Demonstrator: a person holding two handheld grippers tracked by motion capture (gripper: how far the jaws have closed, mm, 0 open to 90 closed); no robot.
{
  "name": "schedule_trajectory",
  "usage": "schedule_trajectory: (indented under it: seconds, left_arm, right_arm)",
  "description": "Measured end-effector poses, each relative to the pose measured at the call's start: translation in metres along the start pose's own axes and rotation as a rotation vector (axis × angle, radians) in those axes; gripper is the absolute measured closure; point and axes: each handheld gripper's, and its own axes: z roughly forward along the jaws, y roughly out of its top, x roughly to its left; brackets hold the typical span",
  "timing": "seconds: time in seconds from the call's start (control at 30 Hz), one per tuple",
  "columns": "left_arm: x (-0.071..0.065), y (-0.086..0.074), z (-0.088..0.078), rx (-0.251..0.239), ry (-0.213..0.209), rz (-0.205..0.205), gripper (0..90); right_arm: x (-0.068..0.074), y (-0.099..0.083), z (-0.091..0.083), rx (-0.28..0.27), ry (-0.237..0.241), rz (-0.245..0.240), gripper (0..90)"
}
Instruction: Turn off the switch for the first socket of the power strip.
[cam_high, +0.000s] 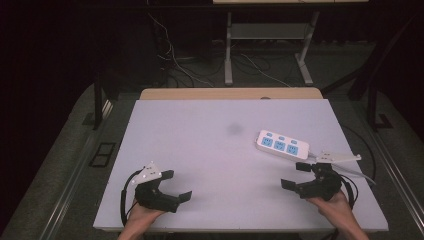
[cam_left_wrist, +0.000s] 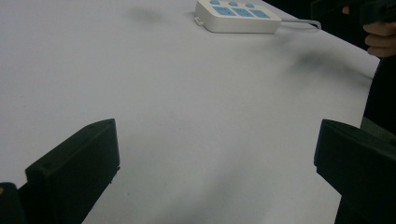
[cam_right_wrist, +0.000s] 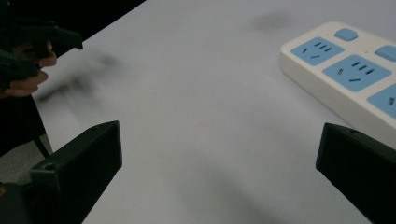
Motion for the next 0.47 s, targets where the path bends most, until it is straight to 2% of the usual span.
schedule_trajectory:
  seconds: [0.47]
  left_arm:
    - [0.002,-0.001,0.0,0.007,-0.002,-0.006,0.0]
  right_arm:
    - [0.004,-0.023,-0.004,-0.009,-0.03,-0.027,0.2]
